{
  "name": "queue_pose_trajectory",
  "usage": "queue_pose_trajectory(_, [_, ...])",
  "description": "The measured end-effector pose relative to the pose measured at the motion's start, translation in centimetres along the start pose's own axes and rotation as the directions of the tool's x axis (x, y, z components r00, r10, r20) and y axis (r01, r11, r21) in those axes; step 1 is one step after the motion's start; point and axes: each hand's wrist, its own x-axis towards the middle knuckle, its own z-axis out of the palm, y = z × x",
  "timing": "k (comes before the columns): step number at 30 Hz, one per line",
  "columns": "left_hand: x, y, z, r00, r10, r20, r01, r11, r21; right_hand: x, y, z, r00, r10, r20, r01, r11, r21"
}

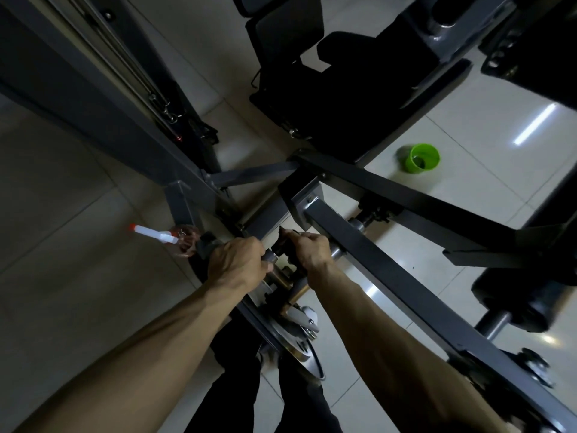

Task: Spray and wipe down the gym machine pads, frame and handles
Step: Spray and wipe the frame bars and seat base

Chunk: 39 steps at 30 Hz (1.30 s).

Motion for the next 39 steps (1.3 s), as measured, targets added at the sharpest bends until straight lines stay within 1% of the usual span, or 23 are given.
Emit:
queue_pose_trajectory(3, [0.0,0.0,0.0,1.0,0.005,-0.013,-0.005,1.0,-0.005,-0.4,0.6,-0.9,0.999,-0.052,-0.002,0.052,0.998,-0.041])
queue_pose_trajectory(8, [0.2,-0.1,0.1,1.0,0.004,-0.007,-0.004,1.0,-0.008,-0.3,0.7,1.0,0.996,-0.068,-0.057,0.068,0.998,0.002])
queue_pose_trajectory(12, [0.3,-0.3,0.2,1.0,0.009,-0.006,-0.01,1.0,-0.022,-2.1,1.0,-1.8,0.995,-0.083,0.046,0.089,0.987,-0.131])
queue_pose_trajectory(15, [0.2,-0.3,0.1,1.0,0.015,0.007,-0.015,0.999,-0.03,-1.7,-0.1,-3.4,0.987,-0.159,0.036,0.16,0.986,-0.036])
queue_pose_trajectory(17, [0.1,-0.3,0.0,1.0,0.014,-0.001,-0.014,1.0,-0.026,-0.9,-0.9,-2.0,0.988,-0.148,0.047,0.146,0.989,0.033])
queue_pose_trajectory(19, [-0.1,-0.1,-0.2,1.0,0.017,-0.009,-0.018,1.0,-0.01,-0.3,-0.7,0.3,0.988,-0.117,0.098,0.125,0.989,-0.074])
queue_pose_trajectory(20, [-0.1,0.0,-0.2,1.0,0.017,-0.009,-0.017,1.0,-0.002,0.1,-0.3,1.3,0.986,-0.133,0.101,0.151,0.967,-0.203])
queue_pose_trajectory(21, [-0.1,0.0,-0.2,1.0,0.015,-0.006,-0.015,1.0,0.0,0.8,0.1,1.9,0.978,-0.179,0.111,0.209,0.892,-0.402])
queue_pose_trajectory(22, [-0.1,0.1,-0.2,1.0,0.014,-0.004,-0.014,1.0,-0.003,1.5,0.4,2.3,0.959,-0.239,0.15,0.278,0.714,-0.642])
queue_pose_trajectory(23, [-0.1,0.1,-0.3,1.0,0.015,-0.005,-0.015,1.0,-0.007,2.3,0.4,2.6,0.937,-0.276,0.214,0.326,0.473,-0.819])
queue_pose_trajectory(24, [-0.1,0.1,-0.2,1.0,0.015,-0.003,-0.015,1.0,-0.014,3.0,0.2,2.6,0.919,-0.298,0.259,0.344,0.283,-0.895])
queue_pose_trajectory(25, [-0.1,0.1,-0.3,1.0,0.015,-0.002,-0.015,1.0,-0.021,3.6,0.0,2.6,0.913,-0.304,0.271,0.338,0.193,-0.921])
queue_pose_trajectory(26, [0.0,0.0,-0.3,1.0,0.015,0.0,-0.015,1.0,-0.027,4.2,0.0,2.5,0.913,-0.307,0.271,0.336,0.184,-0.924])
queue_pose_trajectory(28, [-0.1,0.0,-0.4,1.0,0.016,0.0,-0.016,0.999,-0.027,4.6,1.1,2.2,0.89,-0.382,0.249,0.38,0.32,-0.868])
queue_pose_trajectory(29, [-0.1,0.1,-0.4,1.0,0.016,-0.009,-0.017,1.0,-0.02,4.8,1.9,1.9,0.853,-0.46,0.244,0.442,0.392,-0.807])
queue_pose_trajectory(30, [-0.2,0.2,-0.5,1.0,0.016,-0.018,-0.016,1.0,-0.01,4.8,2.7,1.5,0.798,-0.539,0.27,0.521,0.392,-0.758])
queue_pose_trajectory(32, [-0.3,0.2,-0.4,1.0,0.015,-0.02,-0.015,1.0,0.002,5.1,3.6,0.3,0.662,-0.636,0.397,0.666,0.255,-0.701])
queue_pose_trajectory(34, [-0.3,0.2,-0.4,1.0,0.016,-0.022,-0.016,1.0,0.003,5.4,3.4,-0.9,0.576,-0.625,0.527,0.734,0.112,-0.67])
queue_pose_trajectory(35, [-0.3,0.2,-0.4,1.0,0.014,-0.014,-0.014,1.0,-0.006,5.4,3.3,-1.6,0.572,-0.633,0.522,0.736,0.115,-0.667])
queue_pose_trajectory(36, [-0.3,0.2,-0.4,1.0,0.013,-0.002,-0.013,1.0,-0.021,5.1,3.1,-2.4,0.604,-0.659,0.448,0.712,0.194,-0.675])
queue_pose_trajectory(37, [-0.3,0.1,-0.3,1.0,0.01,0.002,-0.01,0.999,-0.035,4.8,2.9,-3.1,0.663,-0.685,0.302,0.664,0.35,-0.661])
queue_pose_trajectory(38, [-0.2,0.0,-0.4,1.0,0.01,-0.006,-0.01,0.999,-0.045,4.1,2.1,-3.6,0.75,-0.646,0.143,0.585,0.546,-0.6])
queue_pose_trajectory(39, [-0.3,0.0,-0.4,1.0,0.01,-0.005,-0.01,0.999,-0.047,3.9,1.4,-3.7,0.847,-0.53,0.027,0.47,0.725,-0.503])
